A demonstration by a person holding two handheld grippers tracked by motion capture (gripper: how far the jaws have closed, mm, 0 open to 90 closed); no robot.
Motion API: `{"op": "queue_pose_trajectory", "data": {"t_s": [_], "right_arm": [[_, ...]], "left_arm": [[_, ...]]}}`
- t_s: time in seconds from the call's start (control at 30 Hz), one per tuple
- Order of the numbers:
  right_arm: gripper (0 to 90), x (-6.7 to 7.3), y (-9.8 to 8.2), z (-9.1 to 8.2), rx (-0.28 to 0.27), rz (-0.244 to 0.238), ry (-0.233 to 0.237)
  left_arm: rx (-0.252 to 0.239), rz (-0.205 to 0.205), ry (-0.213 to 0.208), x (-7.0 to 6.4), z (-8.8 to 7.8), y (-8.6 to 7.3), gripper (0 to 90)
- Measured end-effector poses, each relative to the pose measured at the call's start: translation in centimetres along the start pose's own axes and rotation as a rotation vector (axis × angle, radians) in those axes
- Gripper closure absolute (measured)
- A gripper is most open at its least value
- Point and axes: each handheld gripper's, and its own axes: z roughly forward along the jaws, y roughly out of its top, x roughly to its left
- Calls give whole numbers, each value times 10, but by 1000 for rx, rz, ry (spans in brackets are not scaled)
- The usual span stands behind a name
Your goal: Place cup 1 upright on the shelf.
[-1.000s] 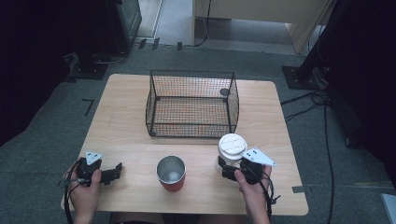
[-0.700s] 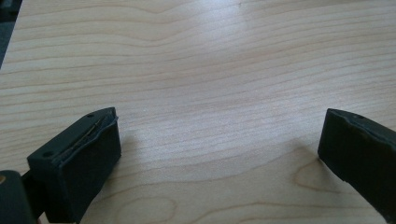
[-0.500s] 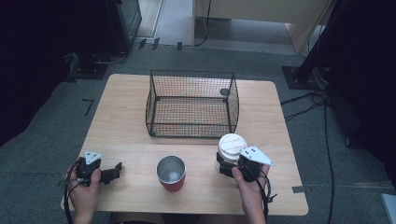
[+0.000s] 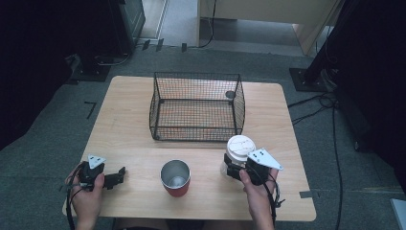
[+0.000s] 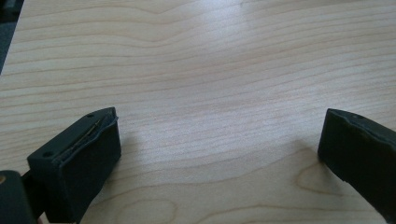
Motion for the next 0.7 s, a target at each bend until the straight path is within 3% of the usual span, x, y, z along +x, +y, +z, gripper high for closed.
{"op": "queue_pose_trajectory", "data": {"t_s": [0.7], "right_arm": [[162,3,35,-9,-65,-10,35]], "left_arm": [[-1,-1,-1,0,0,0,0]]}}
